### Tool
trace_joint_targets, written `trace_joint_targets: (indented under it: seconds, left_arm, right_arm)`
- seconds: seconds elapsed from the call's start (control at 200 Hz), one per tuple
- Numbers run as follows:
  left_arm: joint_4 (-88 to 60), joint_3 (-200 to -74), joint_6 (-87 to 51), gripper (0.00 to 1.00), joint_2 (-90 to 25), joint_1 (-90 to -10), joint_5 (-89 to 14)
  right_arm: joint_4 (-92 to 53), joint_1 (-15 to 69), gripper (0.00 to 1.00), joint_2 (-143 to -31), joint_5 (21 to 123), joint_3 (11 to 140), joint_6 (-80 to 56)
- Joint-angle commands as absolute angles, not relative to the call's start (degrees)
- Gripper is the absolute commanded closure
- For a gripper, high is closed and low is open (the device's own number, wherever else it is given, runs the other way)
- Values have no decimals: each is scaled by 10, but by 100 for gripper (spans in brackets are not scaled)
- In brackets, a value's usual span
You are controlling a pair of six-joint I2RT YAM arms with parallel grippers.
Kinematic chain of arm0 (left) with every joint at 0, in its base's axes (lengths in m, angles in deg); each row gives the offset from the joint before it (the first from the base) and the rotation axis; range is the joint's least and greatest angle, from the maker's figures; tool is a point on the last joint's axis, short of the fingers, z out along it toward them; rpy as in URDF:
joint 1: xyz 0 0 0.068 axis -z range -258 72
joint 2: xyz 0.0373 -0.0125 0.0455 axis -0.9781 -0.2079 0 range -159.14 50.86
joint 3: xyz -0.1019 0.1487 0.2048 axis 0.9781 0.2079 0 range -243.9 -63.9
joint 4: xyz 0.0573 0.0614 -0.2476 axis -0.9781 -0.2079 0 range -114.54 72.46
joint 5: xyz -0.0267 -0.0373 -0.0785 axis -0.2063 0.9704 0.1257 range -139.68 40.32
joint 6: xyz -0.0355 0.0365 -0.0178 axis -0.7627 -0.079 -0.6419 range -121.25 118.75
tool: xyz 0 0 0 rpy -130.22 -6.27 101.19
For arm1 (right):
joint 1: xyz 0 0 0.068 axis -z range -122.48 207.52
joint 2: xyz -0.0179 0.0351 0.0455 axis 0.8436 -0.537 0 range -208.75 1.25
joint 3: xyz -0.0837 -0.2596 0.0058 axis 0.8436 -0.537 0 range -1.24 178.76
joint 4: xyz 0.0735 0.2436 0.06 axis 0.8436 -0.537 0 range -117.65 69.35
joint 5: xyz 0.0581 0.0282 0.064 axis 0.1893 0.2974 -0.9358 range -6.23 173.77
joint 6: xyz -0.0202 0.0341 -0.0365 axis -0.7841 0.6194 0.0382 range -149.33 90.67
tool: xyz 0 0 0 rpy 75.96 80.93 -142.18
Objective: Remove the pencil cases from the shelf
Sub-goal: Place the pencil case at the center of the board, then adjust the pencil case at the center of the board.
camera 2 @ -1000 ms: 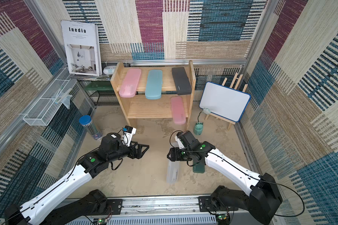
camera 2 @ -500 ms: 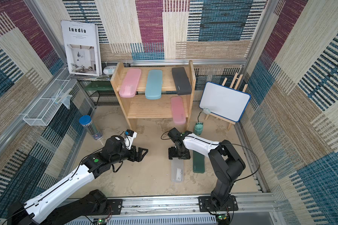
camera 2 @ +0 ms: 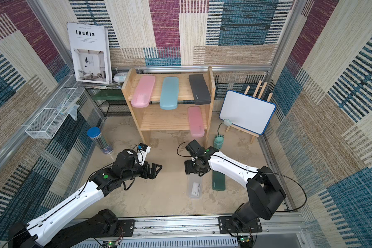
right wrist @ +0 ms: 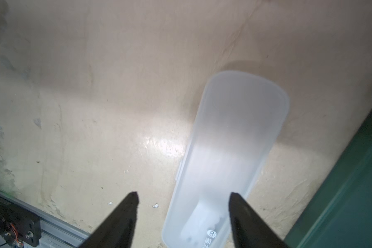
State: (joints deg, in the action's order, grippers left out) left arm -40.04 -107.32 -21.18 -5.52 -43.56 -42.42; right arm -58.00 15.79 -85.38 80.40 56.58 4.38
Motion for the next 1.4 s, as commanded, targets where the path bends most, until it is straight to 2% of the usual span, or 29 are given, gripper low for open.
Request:
trace_joint_targets:
  seconds: [0.0, 0.01, 0.326, 0.546, 0.781, 0.872, 0.912, 0.932, 0.967, 1.042, 1.157, 1.327, 1.392]
  left_arm:
    - [-402, -1079, -204, 2, -60, -435, -427]
    - [-402, -1079, -204, 2, -60, -435, -427]
    - [-405, -1073, -208, 2, -58, -436, -437]
    - [-406, -1065, -214, 2, -54, -435, -444]
    - [-403, -1062, -216, 2, -56, -435, -445]
    - [-404, -1068, -215, 2, -58, -436, -445]
    - [-406, -1070, -214, 2, -58, -435, -446]
    - [-405, -1071, -214, 2, -58, -435, -446]
    - [-405, -1072, -213, 2, -59, -435, -447]
    - [-403, -1072, -213, 2, -59, -435, -448]
    - [-405, -1076, -214, 2, -64, -436, -444]
    - [-395, -1076, -219, 2, -73, -435, -427]
    - [-394, -1079, -219, 2, -78, -435, -421]
  right_arm:
    - [-548, 155, 97, -847, 790, 533, 70]
    - [-545, 155, 100, -847, 791, 530, 72]
    - [-509, 153, 100, -883, 794, 550, 63]
    - [-490, 152, 100, -938, 797, 500, 72]
    - [-489, 139, 100, -907, 810, 498, 74]
    - [-507, 125, 83, -880, 828, 529, 64]
    - [-513, 121, 67, -867, 833, 540, 61]
    - [-516, 119, 52, -857, 836, 547, 60]
    - [-519, 117, 44, -844, 837, 555, 59]
    - [-533, 117, 38, -819, 847, 571, 64]
    - [-585, 117, 24, -790, 886, 580, 85]
    - [-673, 119, 18, -782, 938, 545, 127]
    - [-670, 122, 11, -778, 922, 524, 129]
